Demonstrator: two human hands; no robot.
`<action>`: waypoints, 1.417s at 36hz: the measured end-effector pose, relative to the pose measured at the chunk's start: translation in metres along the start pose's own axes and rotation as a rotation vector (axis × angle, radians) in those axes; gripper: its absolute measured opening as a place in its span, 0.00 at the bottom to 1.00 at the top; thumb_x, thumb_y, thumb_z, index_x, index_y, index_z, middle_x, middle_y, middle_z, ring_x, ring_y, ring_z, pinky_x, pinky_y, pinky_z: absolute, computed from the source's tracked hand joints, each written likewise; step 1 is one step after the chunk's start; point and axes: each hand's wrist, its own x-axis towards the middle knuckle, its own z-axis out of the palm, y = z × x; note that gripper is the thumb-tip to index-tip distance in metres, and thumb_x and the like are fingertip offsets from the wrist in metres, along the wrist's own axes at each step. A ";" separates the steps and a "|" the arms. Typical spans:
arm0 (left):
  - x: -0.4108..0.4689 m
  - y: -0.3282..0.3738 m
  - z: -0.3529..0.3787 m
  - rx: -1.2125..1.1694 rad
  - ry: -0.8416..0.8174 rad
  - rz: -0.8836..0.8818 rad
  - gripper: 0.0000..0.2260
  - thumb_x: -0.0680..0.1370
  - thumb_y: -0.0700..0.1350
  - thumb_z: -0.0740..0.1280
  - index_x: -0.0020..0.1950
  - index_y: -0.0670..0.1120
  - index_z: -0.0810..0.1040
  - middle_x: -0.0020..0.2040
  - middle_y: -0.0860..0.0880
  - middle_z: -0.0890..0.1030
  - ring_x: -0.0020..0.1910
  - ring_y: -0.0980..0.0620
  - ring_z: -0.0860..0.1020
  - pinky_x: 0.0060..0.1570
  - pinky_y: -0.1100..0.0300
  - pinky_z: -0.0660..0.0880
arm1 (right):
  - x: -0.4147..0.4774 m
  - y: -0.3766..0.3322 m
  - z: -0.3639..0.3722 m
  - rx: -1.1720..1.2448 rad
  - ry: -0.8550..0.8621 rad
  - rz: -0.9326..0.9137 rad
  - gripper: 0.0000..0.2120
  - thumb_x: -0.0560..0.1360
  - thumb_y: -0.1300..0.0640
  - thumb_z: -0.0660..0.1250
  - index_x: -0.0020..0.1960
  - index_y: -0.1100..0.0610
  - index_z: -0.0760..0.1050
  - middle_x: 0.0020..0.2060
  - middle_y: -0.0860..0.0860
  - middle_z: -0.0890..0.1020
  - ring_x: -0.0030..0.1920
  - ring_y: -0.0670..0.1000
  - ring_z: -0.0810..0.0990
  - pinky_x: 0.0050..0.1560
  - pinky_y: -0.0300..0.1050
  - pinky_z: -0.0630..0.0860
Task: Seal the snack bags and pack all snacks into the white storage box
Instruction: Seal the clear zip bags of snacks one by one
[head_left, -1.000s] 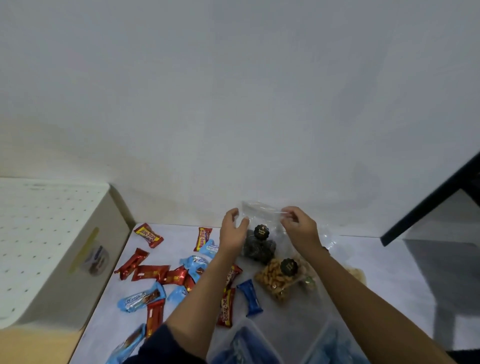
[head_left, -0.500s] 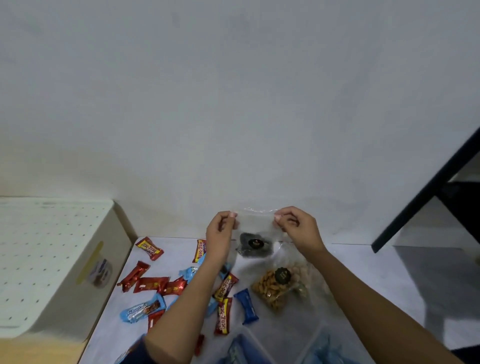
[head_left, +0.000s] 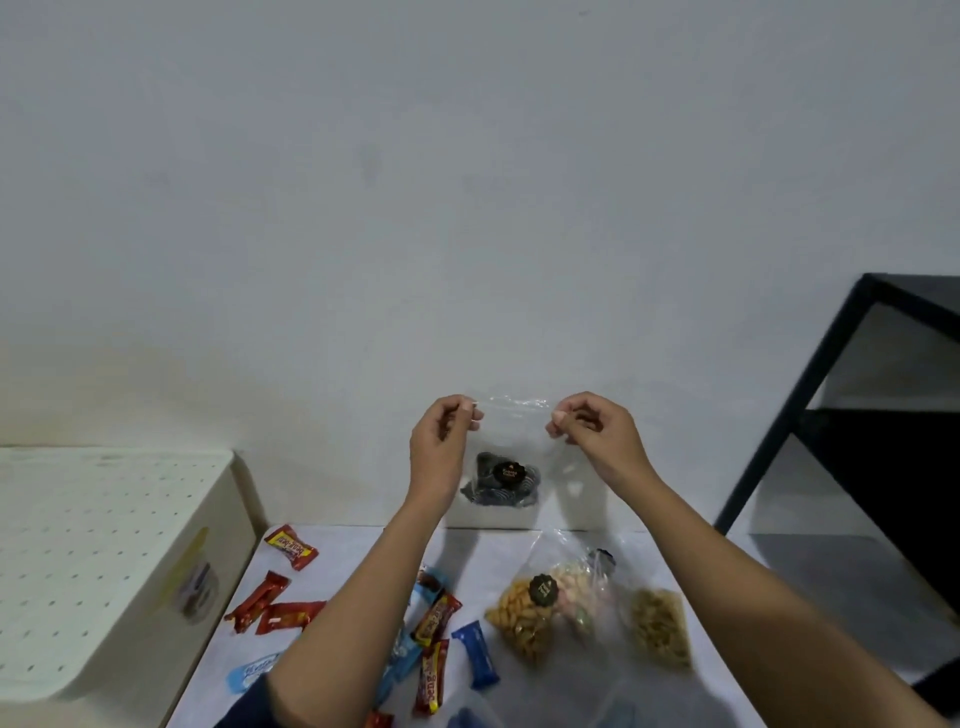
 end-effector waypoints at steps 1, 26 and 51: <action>0.000 0.003 0.001 -0.006 0.000 0.005 0.04 0.79 0.42 0.63 0.46 0.46 0.77 0.40 0.50 0.81 0.39 0.57 0.79 0.44 0.68 0.76 | -0.001 -0.002 -0.001 0.005 -0.015 0.008 0.06 0.73 0.66 0.69 0.38 0.58 0.77 0.33 0.54 0.81 0.34 0.44 0.80 0.38 0.31 0.74; -0.011 0.024 0.015 0.073 -0.075 0.007 0.06 0.78 0.40 0.63 0.45 0.41 0.78 0.35 0.49 0.78 0.34 0.63 0.76 0.41 0.71 0.73 | -0.004 -0.028 -0.005 -0.327 -0.156 -0.024 0.09 0.71 0.64 0.67 0.35 0.53 0.77 0.28 0.48 0.79 0.32 0.47 0.77 0.43 0.50 0.78; -0.035 0.032 0.011 0.074 -0.190 -0.023 0.07 0.78 0.38 0.63 0.42 0.45 0.78 0.37 0.49 0.80 0.36 0.61 0.78 0.43 0.70 0.75 | -0.020 -0.048 0.020 -0.671 -0.094 -0.059 0.06 0.71 0.54 0.65 0.35 0.52 0.76 0.29 0.45 0.74 0.35 0.49 0.73 0.36 0.43 0.69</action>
